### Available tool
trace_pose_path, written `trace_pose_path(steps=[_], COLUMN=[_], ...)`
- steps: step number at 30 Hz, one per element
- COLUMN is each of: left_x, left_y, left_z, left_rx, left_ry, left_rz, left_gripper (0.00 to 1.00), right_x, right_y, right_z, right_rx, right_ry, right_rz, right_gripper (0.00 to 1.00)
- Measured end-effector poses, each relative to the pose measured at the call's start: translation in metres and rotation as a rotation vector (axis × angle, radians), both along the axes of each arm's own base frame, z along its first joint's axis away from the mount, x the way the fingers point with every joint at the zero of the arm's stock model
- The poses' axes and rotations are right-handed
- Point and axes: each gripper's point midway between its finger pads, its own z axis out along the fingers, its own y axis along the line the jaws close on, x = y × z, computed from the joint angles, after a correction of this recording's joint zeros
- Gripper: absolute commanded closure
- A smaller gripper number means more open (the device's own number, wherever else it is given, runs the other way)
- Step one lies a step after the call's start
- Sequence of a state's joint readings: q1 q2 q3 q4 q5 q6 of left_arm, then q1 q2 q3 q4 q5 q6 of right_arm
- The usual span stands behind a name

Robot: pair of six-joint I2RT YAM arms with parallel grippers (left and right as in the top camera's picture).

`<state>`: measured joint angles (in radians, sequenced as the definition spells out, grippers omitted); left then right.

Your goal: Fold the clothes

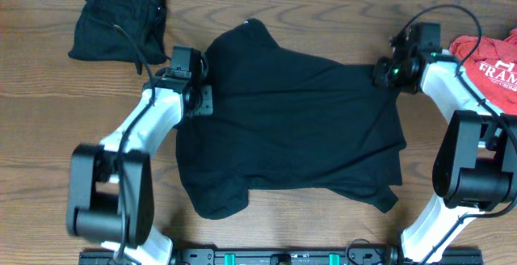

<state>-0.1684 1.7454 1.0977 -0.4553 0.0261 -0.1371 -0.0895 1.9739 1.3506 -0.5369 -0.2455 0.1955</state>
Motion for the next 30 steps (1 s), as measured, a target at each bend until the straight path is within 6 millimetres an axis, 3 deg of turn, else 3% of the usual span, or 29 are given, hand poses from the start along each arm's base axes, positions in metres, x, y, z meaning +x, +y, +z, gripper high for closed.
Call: trace_pose_path(steps=[4, 7, 8, 14, 24, 30], left_x=[0.026, 0.039, 0.041, 0.048, 0.076, 0.081], left_y=[-0.025, -0.047, -0.054, -0.074, -0.082, -0.069], left_z=[0.050, 0.065, 0.065, 0.038, 0.012, -0.019], left_rx=[-0.076, -0.144, -0.161, -0.208, -0.225, -0.214], left_ry=[-0.203, -0.284, -0.293, -0.265, -0.323, -0.286], left_rz=[-0.054, -0.112, -0.127, -0.178, -0.192, -0.160], left_gripper=[0.46, 0.48, 0.53, 0.70, 0.73, 0.75], right_x=[0.008, 0.005, 0.004, -0.005, -0.010, -0.015], right_y=[-0.001, 0.000, 0.000, 0.003, 0.004, 0.006], right_z=[0.009, 0.001, -0.003, -0.039, -0.040, -0.041], right_rx=[-0.003, -0.001, 0.000, 0.018, 0.023, 0.029], right_ry=[-0.024, -0.001, 0.009, 0.097, 0.118, 0.139], right_rz=[0.005, 0.007, 0.007, 0.015, 0.024, 0.030], right_gripper=[0.95, 0.98, 0.98, 0.99, 0.99, 0.99])
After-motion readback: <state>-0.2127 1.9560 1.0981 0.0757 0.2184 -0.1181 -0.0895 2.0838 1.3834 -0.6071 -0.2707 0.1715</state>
